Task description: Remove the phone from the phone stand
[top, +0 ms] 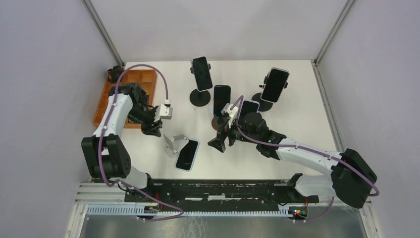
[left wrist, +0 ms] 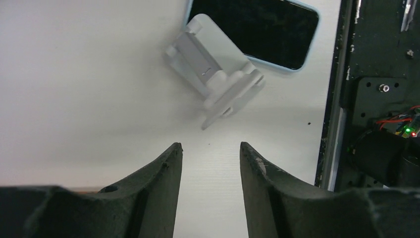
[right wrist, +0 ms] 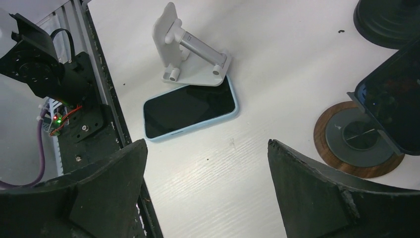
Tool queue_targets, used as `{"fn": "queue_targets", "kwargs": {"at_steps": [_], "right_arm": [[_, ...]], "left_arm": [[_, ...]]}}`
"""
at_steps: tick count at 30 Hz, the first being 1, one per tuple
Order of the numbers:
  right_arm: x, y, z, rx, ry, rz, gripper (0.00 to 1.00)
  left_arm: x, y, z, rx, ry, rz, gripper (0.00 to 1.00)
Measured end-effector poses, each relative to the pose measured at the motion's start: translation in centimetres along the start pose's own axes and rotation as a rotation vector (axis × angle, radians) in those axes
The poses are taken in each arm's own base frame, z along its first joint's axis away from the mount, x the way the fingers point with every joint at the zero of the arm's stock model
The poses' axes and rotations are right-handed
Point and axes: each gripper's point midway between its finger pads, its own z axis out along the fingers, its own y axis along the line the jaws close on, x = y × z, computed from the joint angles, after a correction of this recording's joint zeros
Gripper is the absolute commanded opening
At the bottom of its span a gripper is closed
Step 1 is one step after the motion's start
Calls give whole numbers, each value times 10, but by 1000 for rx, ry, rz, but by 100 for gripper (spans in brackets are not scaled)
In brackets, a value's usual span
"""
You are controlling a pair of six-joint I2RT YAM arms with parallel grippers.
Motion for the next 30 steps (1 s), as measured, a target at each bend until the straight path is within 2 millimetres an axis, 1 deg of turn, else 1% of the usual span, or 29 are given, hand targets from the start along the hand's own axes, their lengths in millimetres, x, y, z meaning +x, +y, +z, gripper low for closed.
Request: {"fn": "queue_targets", "kwargs": {"at_steps": [3, 6, 10, 15, 16, 22, 25, 30], "right_arm": [[2, 5, 1, -15, 2, -4, 97], [7, 9, 1, -31, 12, -5, 97], [15, 13, 0, -49, 26, -4, 95], [23, 18, -4, -64, 31, -5, 93], [24, 19, -5, -68, 33, -5, 91], [33, 21, -8, -80, 44, -2, 83], [31, 22, -7, -84, 36, -2, 78], [28, 23, -8, -89, 25, -3, 69]], "left_arm": [[2, -21, 9, 53, 17, 48, 55], [2, -35, 23, 125, 23, 76, 55], [-3, -36, 33, 166, 17, 113, 55], [-8, -28, 41, 160, 12, 157, 54], [-8, -27, 41, 158, 15, 164, 52], [-2, -25, 44, 160, 56, 184, 29], [4, -25, 45, 166, 81, 184, 19], [5, -25, 45, 167, 85, 183, 3]]}}
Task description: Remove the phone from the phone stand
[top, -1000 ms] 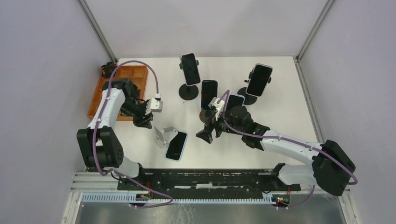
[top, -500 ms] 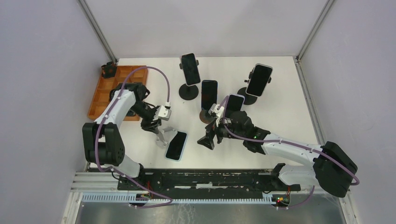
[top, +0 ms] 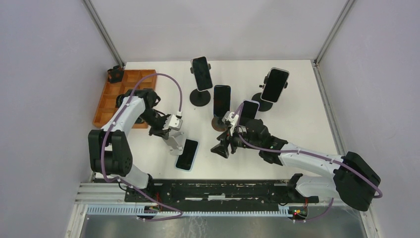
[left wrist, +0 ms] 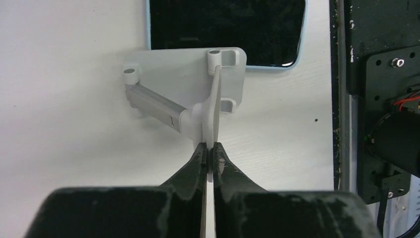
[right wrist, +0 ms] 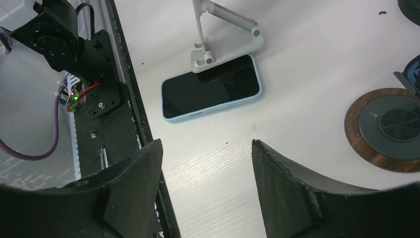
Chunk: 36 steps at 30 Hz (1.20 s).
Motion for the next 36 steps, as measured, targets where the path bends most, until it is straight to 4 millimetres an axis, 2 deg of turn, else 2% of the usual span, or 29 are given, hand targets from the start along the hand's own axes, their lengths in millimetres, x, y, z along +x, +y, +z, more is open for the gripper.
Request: {"fn": "queue_targets", "kwargs": {"at_steps": [4, 9, 11, 14, 17, 20, 23, 25, 27, 30, 32, 33, 35, 36], "right_arm": [[-4, 1, -1, -2, -11, -5, 65], [-6, 2, -2, -2, -18, -7, 62], [-6, 2, -3, -1, -19, -8, 62], [-8, 1, -4, 6, -23, -9, 61], [-12, 0, -6, 18, -38, -13, 61], [-16, -2, -8, 29, -49, -15, 62], [-18, -5, -11, 42, -55, -11, 67], [-18, -10, -14, 62, -54, -2, 68], [-19, -16, -17, 87, -57, 6, 71], [-21, -22, -20, 117, -63, 12, 76], [-21, -28, -22, 142, -64, 18, 83], [-21, -30, -23, 157, -63, 22, 85], [-19, -37, -24, 190, -57, 31, 89], [-19, -40, -25, 205, -53, 33, 92]], "left_arm": [[-1, 7, -3, -37, 4, 22, 2], [-3, 25, -11, -109, 19, 67, 2], [-5, 36, -19, -134, 27, 83, 2], [-8, 69, -39, -189, 60, 117, 2], [-5, 97, -49, -223, 99, 135, 2], [3, 114, -50, -223, 142, 128, 2], [11, 125, -43, -201, 180, 108, 5], [17, 131, -36, -188, 201, 102, 13], [17, 139, -37, -207, 217, 102, 30], [19, 145, -36, -223, 230, 91, 46], [21, 147, -34, -228, 231, 77, 71], [21, 148, -34, -232, 231, 68, 76], [19, 150, -37, -246, 223, 48, 98], [17, 152, -39, -255, 219, 42, 100]]}}
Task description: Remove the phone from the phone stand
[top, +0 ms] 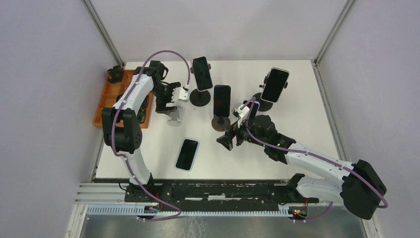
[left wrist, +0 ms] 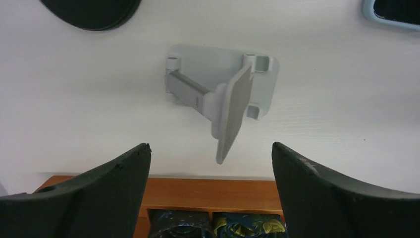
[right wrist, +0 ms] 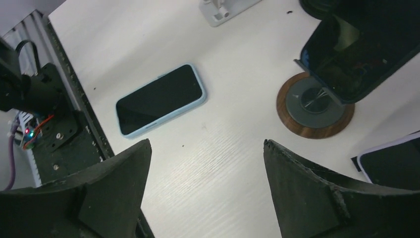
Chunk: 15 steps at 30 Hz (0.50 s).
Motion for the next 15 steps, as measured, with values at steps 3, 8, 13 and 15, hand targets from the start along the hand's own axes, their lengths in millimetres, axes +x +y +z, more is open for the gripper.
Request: {"fn": "queue_targets", "kwargs": {"at_steps": [3, 8, 13, 15], "right_arm": [[-10, -15, 4, 73, 1, 8, 96], [-43, -48, 21, 206, -29, 16, 98], [-63, -78, 37, 318, -43, 27, 98], [-63, -89, 40, 354, -37, 35, 98]], "left_arm": [[-12, 12, -13, -46, -39, -27, 100], [-47, 19, -61, -170, -141, -87, 100], [-89, 2, -131, -328, -270, -197, 100], [-103, -5, -155, -387, -324, -260, 100]]}}
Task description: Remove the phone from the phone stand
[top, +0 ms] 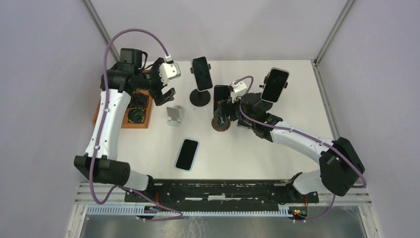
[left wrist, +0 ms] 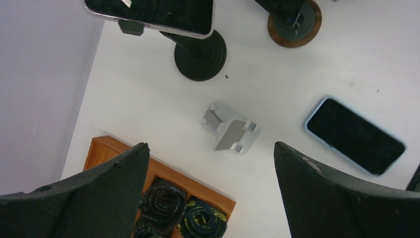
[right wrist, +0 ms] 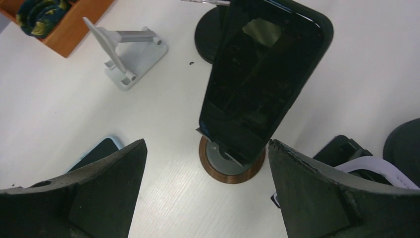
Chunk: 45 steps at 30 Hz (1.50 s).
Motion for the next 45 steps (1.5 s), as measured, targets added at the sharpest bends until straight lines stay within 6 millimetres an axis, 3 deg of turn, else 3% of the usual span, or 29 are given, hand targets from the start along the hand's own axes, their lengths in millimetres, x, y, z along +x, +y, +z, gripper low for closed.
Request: {"fn": "queue_targets", "kwargs": {"at_steps": [3, 6, 16, 24, 32, 42, 45], "right_arm": [[5, -13, 7, 47, 17, 5, 98], [10, -25, 13, 93, 35, 10, 98], [22, -50, 38, 145, 77, 27, 98], [23, -42, 58, 64, 68, 60, 98], [28, -30, 68, -24, 59, 100, 78], [32, -32, 67, -37, 29, 146, 52], [30, -31, 67, -44, 22, 153, 53]], "left_arm": [[-21, -4, -21, -65, -61, -94, 100], [-31, -11, -29, -71, -99, -178, 100], [-31, -40, -33, -25, -121, -313, 100], [-32, -52, -42, -29, -131, -306, 100], [-31, -57, -45, -32, -132, -303, 100], [-31, -61, -45, -24, -136, -302, 100], [-30, -63, -45, -21, -137, -300, 100]]}}
